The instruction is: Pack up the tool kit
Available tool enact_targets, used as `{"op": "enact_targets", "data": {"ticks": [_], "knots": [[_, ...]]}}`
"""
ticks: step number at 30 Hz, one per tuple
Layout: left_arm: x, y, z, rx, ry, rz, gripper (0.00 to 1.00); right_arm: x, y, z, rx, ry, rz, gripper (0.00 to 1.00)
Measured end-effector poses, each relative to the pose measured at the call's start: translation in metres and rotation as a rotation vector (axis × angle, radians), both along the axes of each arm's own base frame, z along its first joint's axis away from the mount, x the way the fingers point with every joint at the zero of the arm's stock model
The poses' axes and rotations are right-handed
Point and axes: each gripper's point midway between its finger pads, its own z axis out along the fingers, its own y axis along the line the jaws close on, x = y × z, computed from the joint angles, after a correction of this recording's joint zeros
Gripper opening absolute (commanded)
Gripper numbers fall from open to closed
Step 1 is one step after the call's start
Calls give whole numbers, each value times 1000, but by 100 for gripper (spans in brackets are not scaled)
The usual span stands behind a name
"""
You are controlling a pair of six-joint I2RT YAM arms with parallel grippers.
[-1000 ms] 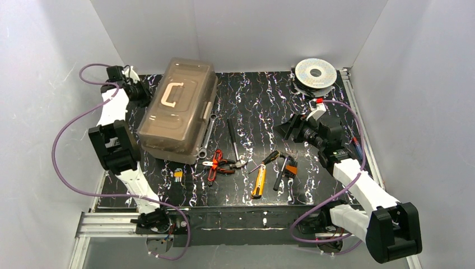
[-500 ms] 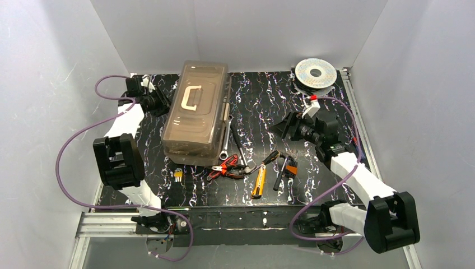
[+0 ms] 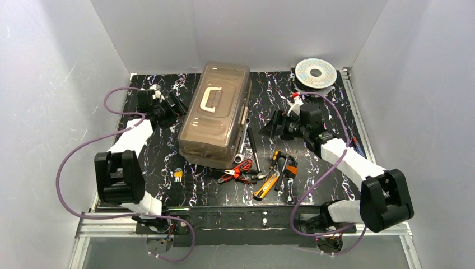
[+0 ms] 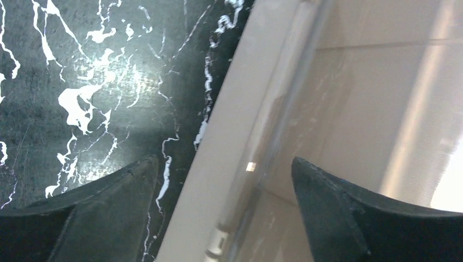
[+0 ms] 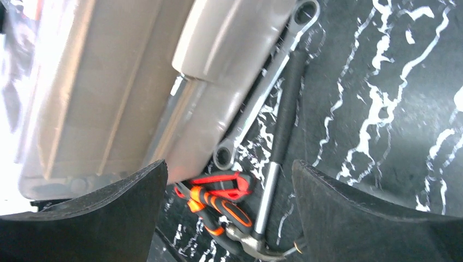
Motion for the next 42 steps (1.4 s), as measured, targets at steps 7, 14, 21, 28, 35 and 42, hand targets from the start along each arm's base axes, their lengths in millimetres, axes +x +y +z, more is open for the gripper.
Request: {"op": "enact_targets", "data": {"ticks": [7, 14, 21, 28, 35, 42], "knots": [[-11, 17, 66, -55, -135, 68, 98, 23, 20, 23, 132, 9, 10, 92], [-16, 21, 108, -82, -184, 56, 98, 45, 45, 22, 325, 85, 15, 92], [-48, 13, 126, -71, -193, 7, 98, 65, 62, 8, 467, 144, 8, 92], [-62, -5, 132, -80, -216, -78, 98, 74, 75, -20, 538, 232, -16, 92], [-81, -23, 76, -104, -111, -146, 98, 84, 92, -21, 632, 273, 9, 86], [-82, -38, 76, -99, -156, -234, 98, 95, 104, -19, 716, 303, 22, 52]]}}
